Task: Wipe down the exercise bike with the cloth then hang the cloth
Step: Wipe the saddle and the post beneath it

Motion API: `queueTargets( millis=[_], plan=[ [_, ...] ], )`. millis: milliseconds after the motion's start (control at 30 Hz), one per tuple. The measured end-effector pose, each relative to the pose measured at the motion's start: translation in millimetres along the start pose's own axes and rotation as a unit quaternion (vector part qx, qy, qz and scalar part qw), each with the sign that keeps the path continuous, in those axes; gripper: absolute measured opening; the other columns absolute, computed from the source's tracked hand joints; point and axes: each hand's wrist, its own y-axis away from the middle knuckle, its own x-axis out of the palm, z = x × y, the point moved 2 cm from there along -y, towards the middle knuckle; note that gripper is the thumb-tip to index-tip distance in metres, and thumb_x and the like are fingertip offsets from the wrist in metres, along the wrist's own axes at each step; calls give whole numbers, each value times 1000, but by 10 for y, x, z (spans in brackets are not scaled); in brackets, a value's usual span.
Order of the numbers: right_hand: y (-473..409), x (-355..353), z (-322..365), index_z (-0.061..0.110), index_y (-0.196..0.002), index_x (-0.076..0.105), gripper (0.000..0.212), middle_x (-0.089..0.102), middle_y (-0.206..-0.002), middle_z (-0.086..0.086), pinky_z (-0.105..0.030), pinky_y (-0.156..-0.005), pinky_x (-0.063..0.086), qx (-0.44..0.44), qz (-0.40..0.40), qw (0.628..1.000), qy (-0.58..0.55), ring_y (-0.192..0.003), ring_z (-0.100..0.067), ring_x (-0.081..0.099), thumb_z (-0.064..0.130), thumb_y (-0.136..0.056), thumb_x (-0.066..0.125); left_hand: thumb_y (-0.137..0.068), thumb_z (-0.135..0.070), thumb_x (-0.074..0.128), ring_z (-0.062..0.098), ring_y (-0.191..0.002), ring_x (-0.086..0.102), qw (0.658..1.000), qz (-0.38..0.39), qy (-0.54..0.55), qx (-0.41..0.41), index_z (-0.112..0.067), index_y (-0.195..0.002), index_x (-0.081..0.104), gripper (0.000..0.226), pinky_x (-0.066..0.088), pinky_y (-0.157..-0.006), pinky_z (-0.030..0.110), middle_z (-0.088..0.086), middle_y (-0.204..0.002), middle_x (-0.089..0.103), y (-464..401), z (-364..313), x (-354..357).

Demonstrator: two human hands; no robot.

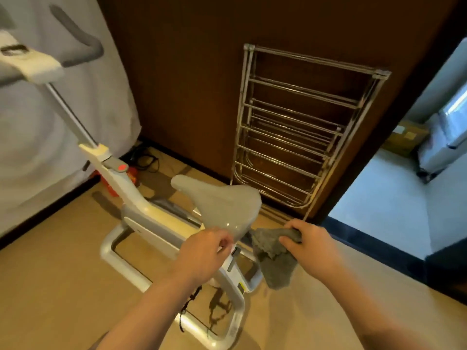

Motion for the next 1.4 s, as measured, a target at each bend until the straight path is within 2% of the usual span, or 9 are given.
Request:
queueTargets(
  millis=[300,400,500,567,667,767,900,1133,1400],
  plan=[
    [-546,-470,-18,21,-97,60,10,65,-84,3,-26,-70,55,-98,17,980,-172,-78,-9,64,27,-90,65,-95,-28,55,0,-89,56,967,-157,78,-184,-34,-108,66,19,42,-70,18,-22,-94,59,-60,-544,362],
    [-576,-290,154,20,-103,56,19,61,-83,7,-14,-56,47,-85,3,968,-237,-69,-4,60,30,-91,66,-95,-24,55,1,-80,56,955,-192,90,-208,-33,-105,65,17,37,-63,12,-23,-90,56,21,-645,384],
    [-533,59,310,23,-108,56,25,61,-96,7,-9,-63,44,-96,52,962,-252,-79,1,57,37,-90,65,-94,-24,55,1,-73,56,940,-225,103,-237,-36,-101,64,16,40,-60,17,-24,-89,56,46,-641,368],
    [-531,311,350,29,-118,59,34,59,-110,11,-16,-84,45,-159,103,967,-171,-98,0,53,49,-91,58,-94,-26,56,1,-78,57,935,-244,101,-235,-37,-97,64,14,47,-62,24,-21,-88,59,6,-591,316],
    [-662,428,343,37,-121,62,38,50,-111,16,-32,-101,34,-232,67,970,-42,-111,-5,39,58,-92,48,-93,-23,57,3,-80,58,926,-273,110,-237,-34,-95,65,14,51,-67,30,-18,-89,61,-71,-534,228],
    [-766,499,305,40,-110,65,30,41,-109,14,-39,-103,34,-217,1,975,-57,-110,-8,34,57,-89,55,-93,-21,57,2,-83,56,918,-292,110,-243,-33,-100,66,17,50,-71,29,-19,-93,60,-140,-494,219],
    [-632,654,262,36,-113,64,35,41,-130,6,-43,-93,48,-234,-69,967,-76,-123,-17,35,56,-90,47,-92,-18,57,1,-83,57,904,-312,132,-262,-32,-101,66,19,51,-70,28,-19,-94,61,-151,-480,308],
    [-1050,616,283,30,-134,54,37,33,-153,5,-37,-115,26,-249,0,968,-41,-145,-13,19,39,-101,42,-92,-19,56,2,-86,56,886,-342,114,-291,-32,-104,65,20,47,-73,22,-20,-98,61,-198,-477,335],
    [-1258,542,184,33,-122,53,29,35,-147,7,-40,-100,44,-308,57,948,-49,-139,-15,27,45,-98,41,-84,-9,63,0,-83,47,865,-385,74,-314,-27,-98,68,23,34,-66,8,-21,-90,55,-391,-753,444]
  ],
)
